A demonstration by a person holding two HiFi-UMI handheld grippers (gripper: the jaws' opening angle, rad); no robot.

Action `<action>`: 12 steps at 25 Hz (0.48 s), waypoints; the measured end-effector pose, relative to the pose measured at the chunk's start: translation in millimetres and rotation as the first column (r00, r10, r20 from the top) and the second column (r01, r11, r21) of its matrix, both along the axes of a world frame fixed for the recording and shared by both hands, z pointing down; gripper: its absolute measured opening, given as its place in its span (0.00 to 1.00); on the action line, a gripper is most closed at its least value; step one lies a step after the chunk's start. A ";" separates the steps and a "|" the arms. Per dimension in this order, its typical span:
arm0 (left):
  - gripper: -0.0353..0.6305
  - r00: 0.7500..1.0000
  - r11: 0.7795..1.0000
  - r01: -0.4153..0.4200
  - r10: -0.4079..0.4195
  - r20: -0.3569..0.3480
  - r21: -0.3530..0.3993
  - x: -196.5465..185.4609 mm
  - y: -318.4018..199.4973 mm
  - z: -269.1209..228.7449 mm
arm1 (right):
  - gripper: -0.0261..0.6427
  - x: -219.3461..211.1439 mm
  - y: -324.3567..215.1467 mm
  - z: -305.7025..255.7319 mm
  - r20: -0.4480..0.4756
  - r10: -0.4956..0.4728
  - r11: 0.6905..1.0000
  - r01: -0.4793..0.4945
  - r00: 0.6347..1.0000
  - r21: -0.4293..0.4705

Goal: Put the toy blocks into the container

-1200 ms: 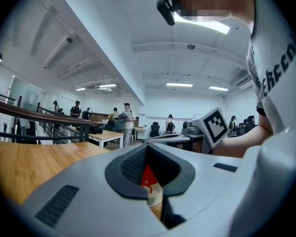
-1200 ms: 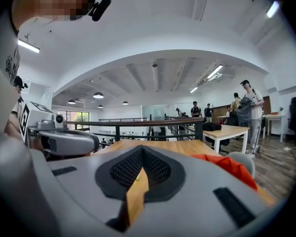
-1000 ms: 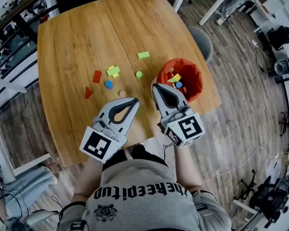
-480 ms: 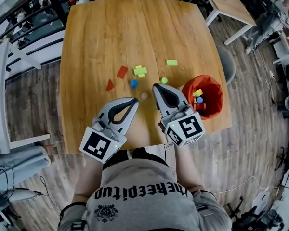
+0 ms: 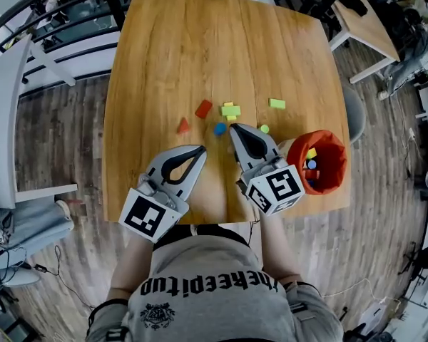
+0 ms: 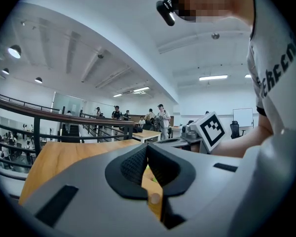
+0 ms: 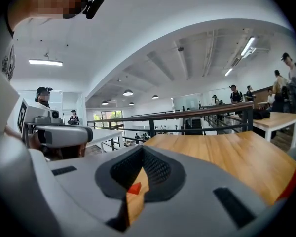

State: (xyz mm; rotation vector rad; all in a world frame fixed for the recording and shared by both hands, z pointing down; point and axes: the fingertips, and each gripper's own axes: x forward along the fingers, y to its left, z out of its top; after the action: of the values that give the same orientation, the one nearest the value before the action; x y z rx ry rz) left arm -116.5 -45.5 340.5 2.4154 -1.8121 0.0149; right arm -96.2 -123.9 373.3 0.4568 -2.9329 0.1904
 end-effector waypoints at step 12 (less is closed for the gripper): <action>0.07 0.999 0.999 0.015 -0.016 -0.030 -0.039 -30.0 -4.7 12.8 | 0.06 -24.8 -8.9 29.3 -0.072 0.007 0.999 -0.011 0.997 -0.047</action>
State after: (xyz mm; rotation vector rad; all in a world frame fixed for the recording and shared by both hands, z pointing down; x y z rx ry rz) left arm -146.5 -50.2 353.3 2.3620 -1.8009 0.0113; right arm -121.0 -132.8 402.6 0.4603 -2.8499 0.2388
